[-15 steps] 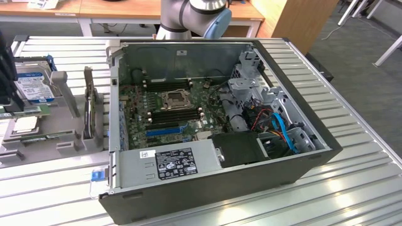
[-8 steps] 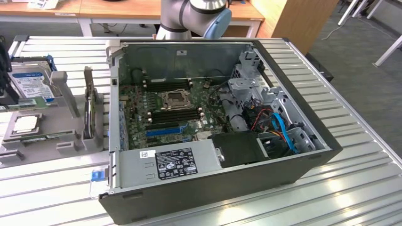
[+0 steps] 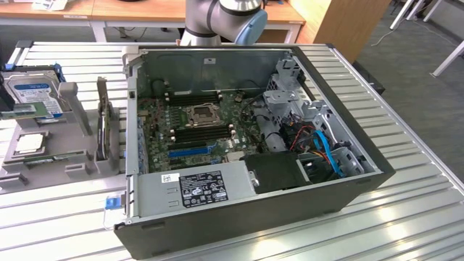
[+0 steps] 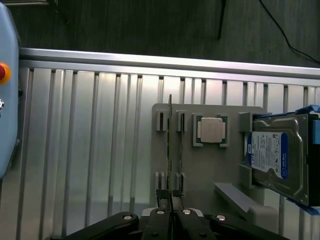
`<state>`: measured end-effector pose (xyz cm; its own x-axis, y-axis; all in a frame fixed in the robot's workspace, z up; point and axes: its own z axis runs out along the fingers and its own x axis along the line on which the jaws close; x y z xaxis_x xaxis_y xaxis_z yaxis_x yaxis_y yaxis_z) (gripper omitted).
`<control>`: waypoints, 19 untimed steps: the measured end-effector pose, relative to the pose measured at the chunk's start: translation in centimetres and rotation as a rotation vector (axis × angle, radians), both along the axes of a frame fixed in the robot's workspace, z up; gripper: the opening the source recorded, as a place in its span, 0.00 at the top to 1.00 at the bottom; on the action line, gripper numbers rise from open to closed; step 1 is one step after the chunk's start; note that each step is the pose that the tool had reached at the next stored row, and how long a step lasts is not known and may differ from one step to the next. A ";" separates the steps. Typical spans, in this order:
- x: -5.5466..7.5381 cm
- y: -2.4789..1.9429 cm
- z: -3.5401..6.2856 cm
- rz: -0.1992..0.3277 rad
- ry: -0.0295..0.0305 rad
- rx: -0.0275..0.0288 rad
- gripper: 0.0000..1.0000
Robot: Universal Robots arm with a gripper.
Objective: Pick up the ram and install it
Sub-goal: 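Pick up the ram and move it above insertion slot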
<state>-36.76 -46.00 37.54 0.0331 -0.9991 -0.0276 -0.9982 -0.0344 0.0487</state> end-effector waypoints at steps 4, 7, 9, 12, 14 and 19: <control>0.0 0.00 0.95 0.000 0.0005 -0.0001 0.89; 0.0 0.00 1.47 0.000 0.0005 0.0000 0.89; 0.0 0.00 1.69 0.000 0.0005 0.0000 0.89; 0.0 0.00 1.98 0.000 0.0005 0.0000 0.89; 0.0 0.00 2.03 0.000 0.0004 0.0001 0.89; 0.0 0.00 2.04 0.000 0.0006 0.0000 0.89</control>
